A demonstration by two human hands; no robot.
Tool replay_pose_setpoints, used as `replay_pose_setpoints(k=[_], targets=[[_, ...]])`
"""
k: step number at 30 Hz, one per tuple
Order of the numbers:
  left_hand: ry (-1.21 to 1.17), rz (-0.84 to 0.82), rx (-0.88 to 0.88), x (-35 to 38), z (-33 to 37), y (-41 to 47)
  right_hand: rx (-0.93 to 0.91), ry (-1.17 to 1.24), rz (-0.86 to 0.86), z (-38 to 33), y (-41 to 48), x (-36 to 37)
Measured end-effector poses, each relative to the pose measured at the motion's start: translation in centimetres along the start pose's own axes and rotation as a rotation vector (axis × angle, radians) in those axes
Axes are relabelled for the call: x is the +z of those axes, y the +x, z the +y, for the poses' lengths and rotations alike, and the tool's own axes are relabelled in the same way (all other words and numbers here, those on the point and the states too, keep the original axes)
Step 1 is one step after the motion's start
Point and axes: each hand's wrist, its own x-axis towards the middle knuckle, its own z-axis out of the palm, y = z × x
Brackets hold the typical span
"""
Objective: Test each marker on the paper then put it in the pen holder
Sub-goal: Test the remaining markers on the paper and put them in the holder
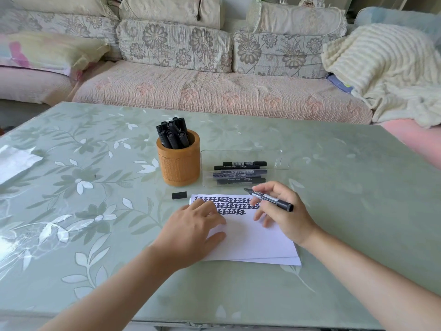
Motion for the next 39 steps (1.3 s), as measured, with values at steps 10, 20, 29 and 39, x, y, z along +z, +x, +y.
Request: replay_pose_setpoints(k=[10, 20, 29, 39], targets=[[-0.029, 0.004, 0.083, 0.6, 1.3, 0.4, 0.073, -0.103, 0.088, 1.0, 1.2, 1.1], [-0.059, -0.029, 0.050, 0.9, 1.1, 0.4, 0.035, -0.249, 0.051, 1.7, 1.4, 0.4], [-0.058, -0.056, 0.024, 0.8, 1.0, 0.5, 0.008, -0.280, 0.050, 1.4, 1.2, 0.4], [-0.070, -0.064, 0.010, 0.9, 1.0, 0.4, -0.001, -0.370, 0.035, 1.4, 1.2, 0.5]])
